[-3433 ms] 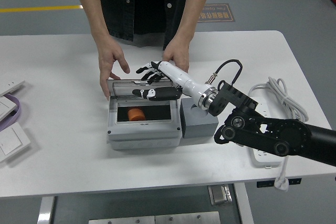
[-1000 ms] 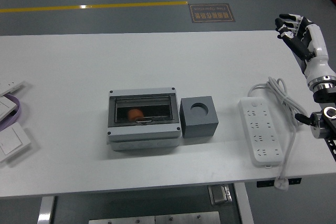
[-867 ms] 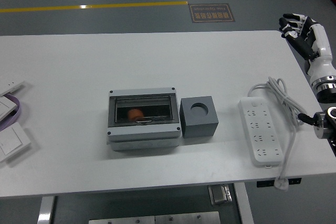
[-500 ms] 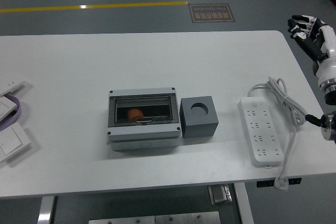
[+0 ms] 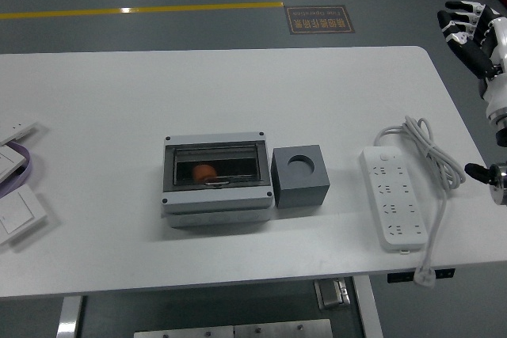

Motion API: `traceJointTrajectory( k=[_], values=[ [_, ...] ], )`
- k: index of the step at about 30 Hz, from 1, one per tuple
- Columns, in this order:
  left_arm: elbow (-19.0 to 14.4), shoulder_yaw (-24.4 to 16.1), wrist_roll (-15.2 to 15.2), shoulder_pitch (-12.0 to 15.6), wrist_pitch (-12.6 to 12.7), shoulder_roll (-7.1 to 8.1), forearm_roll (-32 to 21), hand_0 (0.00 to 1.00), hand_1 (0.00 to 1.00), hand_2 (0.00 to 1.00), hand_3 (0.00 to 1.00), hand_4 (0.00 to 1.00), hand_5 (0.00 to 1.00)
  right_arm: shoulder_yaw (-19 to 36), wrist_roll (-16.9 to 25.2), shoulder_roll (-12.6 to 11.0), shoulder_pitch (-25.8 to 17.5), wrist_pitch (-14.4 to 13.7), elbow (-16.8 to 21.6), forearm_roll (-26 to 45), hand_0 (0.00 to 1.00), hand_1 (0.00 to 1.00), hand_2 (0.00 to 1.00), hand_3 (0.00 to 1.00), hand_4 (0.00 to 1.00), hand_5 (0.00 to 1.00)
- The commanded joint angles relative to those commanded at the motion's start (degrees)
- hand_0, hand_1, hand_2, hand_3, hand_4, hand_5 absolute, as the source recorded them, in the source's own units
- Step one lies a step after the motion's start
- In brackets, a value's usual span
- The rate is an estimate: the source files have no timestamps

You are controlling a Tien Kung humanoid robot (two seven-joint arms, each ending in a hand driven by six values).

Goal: Pick up the cylinder from the cube,place it in the box,flap close box

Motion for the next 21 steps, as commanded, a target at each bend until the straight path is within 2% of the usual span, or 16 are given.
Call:
traceJointTrajectory(
  k=[7, 21],
  values=[
    [0.36, -1.30, -0.04, -0.15, -0.07, -0.28, 1.27, 0.631, 0.612, 0.617, 0.654, 0.738, 0.293, -0.65, 0.53, 0.53, -0.21, -0.41, -0.10, 0.53, 0.697, 0.662, 0.663, 0.676, 0.792, 0.493],
    [0.90, -1.67, 0.23, -0.84, 0.45, 0.45, 2.20, 0.632, 0.613, 0.619, 0.656, 0.742, 0.296, -1.64, 1.99, 0.66, 0.50, -1.14, -0.23, 2.66, 0.697, 0.661, 0.660, 0.674, 0.799, 0.489]
  ],
)
